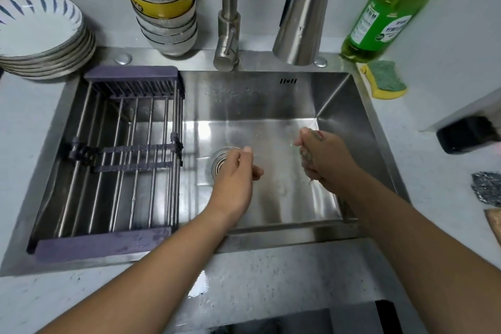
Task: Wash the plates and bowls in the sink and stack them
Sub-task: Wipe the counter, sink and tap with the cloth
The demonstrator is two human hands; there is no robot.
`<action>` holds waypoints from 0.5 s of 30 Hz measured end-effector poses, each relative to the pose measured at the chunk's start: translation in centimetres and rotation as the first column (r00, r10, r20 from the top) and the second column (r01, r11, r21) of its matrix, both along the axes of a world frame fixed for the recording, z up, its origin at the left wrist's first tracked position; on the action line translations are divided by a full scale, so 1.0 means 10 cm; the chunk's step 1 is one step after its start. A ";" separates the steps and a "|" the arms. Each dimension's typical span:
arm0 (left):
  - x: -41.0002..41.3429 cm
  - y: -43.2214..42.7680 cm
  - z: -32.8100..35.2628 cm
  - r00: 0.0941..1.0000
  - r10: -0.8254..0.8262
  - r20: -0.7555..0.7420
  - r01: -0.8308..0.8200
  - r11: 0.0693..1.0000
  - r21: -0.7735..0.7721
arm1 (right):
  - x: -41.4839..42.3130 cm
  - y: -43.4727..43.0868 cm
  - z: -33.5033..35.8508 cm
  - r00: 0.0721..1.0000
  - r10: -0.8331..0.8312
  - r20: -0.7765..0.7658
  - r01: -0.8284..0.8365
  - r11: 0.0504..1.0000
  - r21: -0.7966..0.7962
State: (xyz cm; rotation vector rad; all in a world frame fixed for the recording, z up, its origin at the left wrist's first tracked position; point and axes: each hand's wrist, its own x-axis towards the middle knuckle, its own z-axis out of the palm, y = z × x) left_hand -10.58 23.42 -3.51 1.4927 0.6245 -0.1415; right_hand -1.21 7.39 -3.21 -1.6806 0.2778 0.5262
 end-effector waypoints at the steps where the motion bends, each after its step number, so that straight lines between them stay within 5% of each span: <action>1: 0.00 0.00 -0.01 1.000 -0.010 -0.010 0.010 1.000 -0.004 | 0.01 0.02 0.00 1.000 0.015 -0.008 -0.015 0.999 -0.036; 11: -0.08 -0.18 0.00 0.997 -0.043 -0.064 0.041 0.999 -0.027 | -0.02 -0.09 -0.12 0.995 -0.077 -0.055 0.066 0.981 -0.181; 15: -0.09 -0.39 0.15 0.995 -0.058 -0.079 0.044 0.983 -0.176 | -0.05 -0.21 0.02 0.972 -0.104 -0.209 0.128 0.986 0.104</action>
